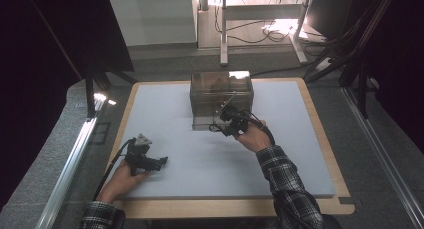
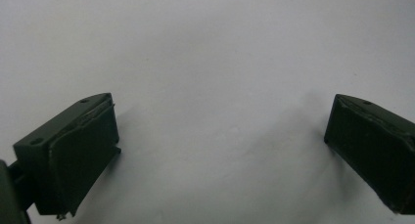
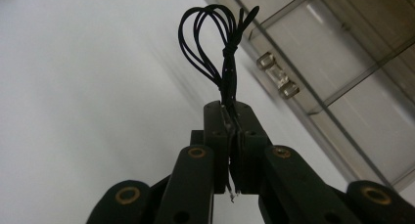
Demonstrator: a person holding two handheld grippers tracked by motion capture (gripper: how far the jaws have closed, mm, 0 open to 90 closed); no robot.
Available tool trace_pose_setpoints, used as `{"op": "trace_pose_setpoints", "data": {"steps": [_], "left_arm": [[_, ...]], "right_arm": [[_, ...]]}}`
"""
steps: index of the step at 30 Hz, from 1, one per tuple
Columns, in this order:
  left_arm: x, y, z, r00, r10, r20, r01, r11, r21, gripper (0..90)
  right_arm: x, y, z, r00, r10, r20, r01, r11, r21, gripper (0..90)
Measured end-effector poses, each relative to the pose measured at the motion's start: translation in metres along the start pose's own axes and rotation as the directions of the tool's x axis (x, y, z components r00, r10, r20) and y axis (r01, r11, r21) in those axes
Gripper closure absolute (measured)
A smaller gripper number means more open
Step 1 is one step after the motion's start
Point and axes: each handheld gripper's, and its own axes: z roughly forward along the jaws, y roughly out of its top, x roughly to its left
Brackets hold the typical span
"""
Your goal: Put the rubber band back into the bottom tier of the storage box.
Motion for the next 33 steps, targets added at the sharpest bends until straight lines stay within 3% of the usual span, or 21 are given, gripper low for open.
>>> {"op": "trace_pose_setpoints", "data": {"steps": [22, 33], "left_arm": [[0.000, 0.000, 0.000, 1.0000, 0.000, 0.000, 0.000, 1.0000, 0.000, 0.0], [0.000, 0.000, 0.000, 1.0000, 0.001, -0.001, -0.001, 1.0000, 0.001, 0.0]], "right_arm": [[-0.004, 0.017, 0.014, 0.9986, 0.020, 0.048, -0.015, 0.994, -0.110, 84.6], [-0.004, 0.030, 0.026, 0.9981, 0.017, 0.059, -0.009, 0.991, -0.136, 84.5]]}}
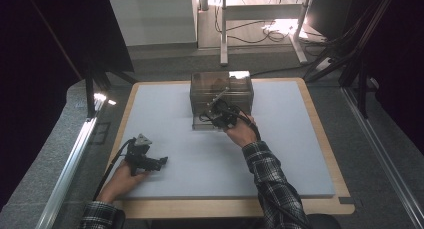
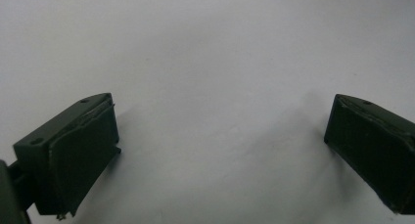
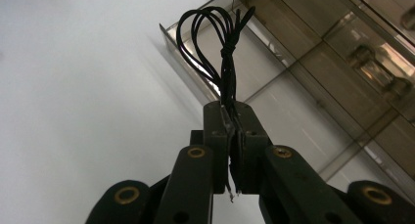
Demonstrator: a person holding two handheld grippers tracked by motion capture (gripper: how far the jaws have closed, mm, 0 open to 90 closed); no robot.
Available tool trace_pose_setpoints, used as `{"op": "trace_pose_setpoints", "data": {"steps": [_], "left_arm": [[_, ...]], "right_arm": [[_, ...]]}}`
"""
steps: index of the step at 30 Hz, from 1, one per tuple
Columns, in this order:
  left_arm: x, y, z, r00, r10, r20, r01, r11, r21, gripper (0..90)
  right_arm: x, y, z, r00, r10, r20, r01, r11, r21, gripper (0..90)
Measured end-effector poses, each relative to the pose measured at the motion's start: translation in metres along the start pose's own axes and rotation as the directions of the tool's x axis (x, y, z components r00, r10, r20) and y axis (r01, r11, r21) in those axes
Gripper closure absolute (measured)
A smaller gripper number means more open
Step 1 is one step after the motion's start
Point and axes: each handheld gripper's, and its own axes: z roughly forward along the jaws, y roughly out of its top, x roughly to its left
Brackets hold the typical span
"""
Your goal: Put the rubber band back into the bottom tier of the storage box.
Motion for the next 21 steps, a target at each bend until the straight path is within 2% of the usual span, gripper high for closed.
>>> {"op": "trace_pose_setpoints", "data": {"steps": [10, 21], "left_arm": [[0.000, 0.000, 0.000, 1.0000, 0.000, 0.000, 0.000, 1.0000, 0.000, 0.0], [0.000, 0.000, 0.000, 1.0000, 0.000, 0.000, 0.000, 1.0000, -0.001, 0.0]], "right_arm": [[-0.001, 0.009, 0.013, 0.9999, 0.001, 0.012, -0.001, 1.000, -0.018, 84.5], [-0.004, 0.017, 0.027, 0.9997, 0.000, 0.024, 0.000, 1.000, -0.002, 84.2]]}}
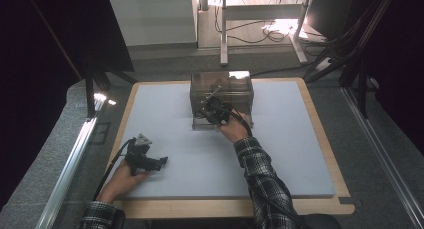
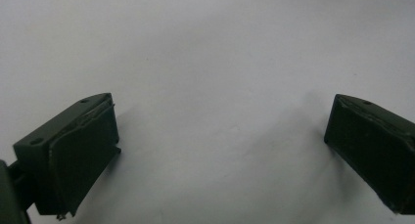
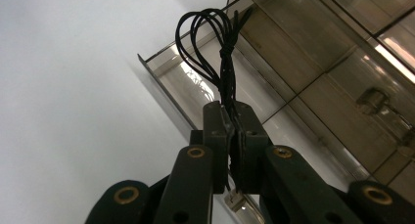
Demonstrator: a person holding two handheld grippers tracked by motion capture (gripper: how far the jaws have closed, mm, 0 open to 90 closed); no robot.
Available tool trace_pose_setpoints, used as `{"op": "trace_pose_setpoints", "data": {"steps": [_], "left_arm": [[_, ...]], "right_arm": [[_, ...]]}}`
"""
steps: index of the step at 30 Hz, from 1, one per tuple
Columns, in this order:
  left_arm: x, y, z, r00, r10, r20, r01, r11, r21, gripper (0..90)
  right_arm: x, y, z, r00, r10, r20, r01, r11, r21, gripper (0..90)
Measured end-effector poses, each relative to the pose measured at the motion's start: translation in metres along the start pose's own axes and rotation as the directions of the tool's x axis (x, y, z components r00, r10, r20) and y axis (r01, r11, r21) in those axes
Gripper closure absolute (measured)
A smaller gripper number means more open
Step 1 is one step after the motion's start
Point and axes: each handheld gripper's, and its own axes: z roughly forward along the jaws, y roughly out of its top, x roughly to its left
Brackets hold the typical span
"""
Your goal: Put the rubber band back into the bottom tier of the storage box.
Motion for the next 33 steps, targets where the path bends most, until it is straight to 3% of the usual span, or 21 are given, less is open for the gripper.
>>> {"op": "trace_pose_setpoints", "data": {"steps": [17, 33], "left_arm": [[0.000, 0.000, 0.000, 1.0000, 0.000, 0.000, 0.000, 1.0000, 0.001, 0.0], [0.000, 0.000, 0.000, 1.0000, 0.000, 0.000, 0.000, 1.0000, 0.001, 0.0]], "right_arm": [[-0.004, 0.002, 0.013, 1.0000, 0.000, 0.009, -0.001, 1.000, 0.014, 81.9], [-0.005, -0.003, -0.001, 1.0000, 0.005, 0.004, -0.005, 1.000, -0.016, 74.8]]}}
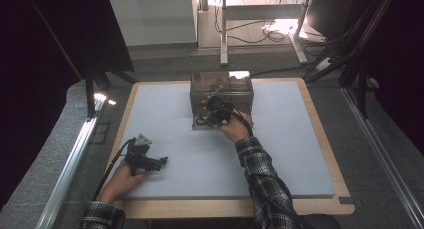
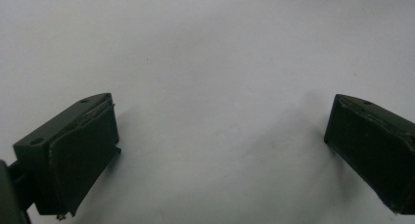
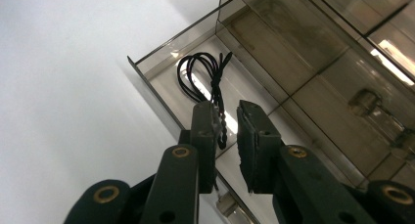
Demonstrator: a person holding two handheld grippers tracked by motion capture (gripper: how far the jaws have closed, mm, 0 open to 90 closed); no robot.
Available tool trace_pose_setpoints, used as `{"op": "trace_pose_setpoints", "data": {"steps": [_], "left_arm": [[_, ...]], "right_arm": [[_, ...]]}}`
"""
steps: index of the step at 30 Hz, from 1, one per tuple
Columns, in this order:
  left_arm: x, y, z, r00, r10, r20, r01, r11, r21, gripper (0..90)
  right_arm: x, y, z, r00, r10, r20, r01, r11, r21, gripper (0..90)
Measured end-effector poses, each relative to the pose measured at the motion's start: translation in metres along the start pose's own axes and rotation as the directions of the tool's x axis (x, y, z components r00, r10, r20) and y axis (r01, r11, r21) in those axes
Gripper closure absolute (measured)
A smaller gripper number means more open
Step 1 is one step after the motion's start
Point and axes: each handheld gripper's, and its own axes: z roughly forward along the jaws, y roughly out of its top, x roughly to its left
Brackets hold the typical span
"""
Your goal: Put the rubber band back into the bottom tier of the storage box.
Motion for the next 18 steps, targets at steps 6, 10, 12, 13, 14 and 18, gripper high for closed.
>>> {"op": "trace_pose_setpoints", "data": {"steps": [6, 10, 12, 13, 14, 18], "left_arm": [[0.000, 0.000, 0.000, 1.0000, 0.000, 0.000, 0.000, 1.0000, 0.000, 0.0], [0.000, 0.000, 0.000, 1.0000, 0.000, 0.000, 0.000, 1.0000, 0.000, 0.0], [0.000, 0.000, 0.000, 1.0000, -0.002, 0.001, 0.002, 1.0000, -0.001, 0.0], [0.000, 0.000, 0.000, 1.0000, -0.001, 0.001, 0.001, 1.0000, -0.001, 0.0], [0.000, 0.000, 0.000, 1.0000, -0.001, 0.001, 0.001, 1.0000, -0.001, 0.0], [0.000, 0.000, 0.000, 1.0000, 0.000, 0.000, 0.000, 1.0000, 0.000, 0.0]], "right_arm": [[-0.001, -0.004, -0.005, 1.0000, 0.004, -0.009, -0.004, 1.000, -0.015, 71.2], [0.001, -0.005, -0.008, 0.9999, -0.003, -0.016, 0.003, 1.000, -0.020, 69.6], [0.002, -0.005, -0.010, 0.9998, -0.011, -0.017, 0.011, 1.000, -0.022, 68.9], [0.003, -0.005, -0.010, 0.9998, -0.011, -0.017, 0.011, 1.000, -0.023, 68.5], [0.003, -0.006, -0.011, 0.9998, -0.012, -0.017, 0.012, 1.000, -0.025, 68.3], [0.004, -0.007, -0.014, 0.9997, -0.016, -0.018, 0.015, 0.999, -0.031, 67.2]]}}
